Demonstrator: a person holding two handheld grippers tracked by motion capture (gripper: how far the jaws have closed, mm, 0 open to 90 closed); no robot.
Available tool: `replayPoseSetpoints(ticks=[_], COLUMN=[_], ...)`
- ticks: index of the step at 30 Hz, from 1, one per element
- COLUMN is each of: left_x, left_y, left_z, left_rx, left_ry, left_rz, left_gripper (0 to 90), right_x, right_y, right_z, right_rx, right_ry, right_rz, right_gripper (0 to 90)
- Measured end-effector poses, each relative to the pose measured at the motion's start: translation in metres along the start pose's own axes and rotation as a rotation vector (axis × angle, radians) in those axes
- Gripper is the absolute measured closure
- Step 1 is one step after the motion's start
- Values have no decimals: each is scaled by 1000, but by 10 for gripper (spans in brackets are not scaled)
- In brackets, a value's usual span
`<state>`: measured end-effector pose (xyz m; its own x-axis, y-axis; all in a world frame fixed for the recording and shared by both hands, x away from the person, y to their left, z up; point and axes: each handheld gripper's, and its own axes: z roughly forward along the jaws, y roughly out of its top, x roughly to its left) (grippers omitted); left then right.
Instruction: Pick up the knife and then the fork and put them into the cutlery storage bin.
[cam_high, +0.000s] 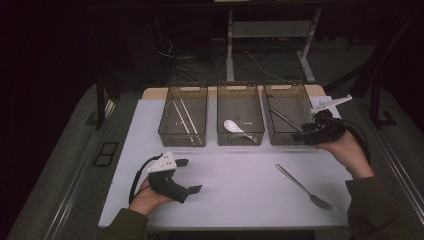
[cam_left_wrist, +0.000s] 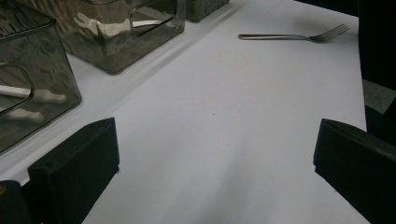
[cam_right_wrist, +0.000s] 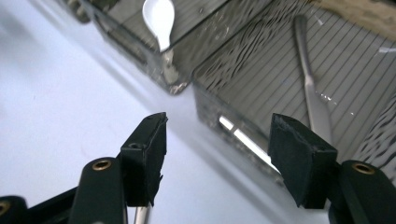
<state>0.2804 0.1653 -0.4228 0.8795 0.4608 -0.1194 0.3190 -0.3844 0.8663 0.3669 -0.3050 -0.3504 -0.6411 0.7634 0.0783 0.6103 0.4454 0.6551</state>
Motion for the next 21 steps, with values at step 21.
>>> replayPoseSetpoints(ticks=[21], left_x=[-3], left_y=[-1], left_z=[0], left_rx=[8], left_ry=[3], left_rz=[7], left_gripper=[0], right_x=[28], right_y=[-59], right_z=[3], right_rx=[152], right_ry=[26], right_rz=[-67], right_gripper=[450])
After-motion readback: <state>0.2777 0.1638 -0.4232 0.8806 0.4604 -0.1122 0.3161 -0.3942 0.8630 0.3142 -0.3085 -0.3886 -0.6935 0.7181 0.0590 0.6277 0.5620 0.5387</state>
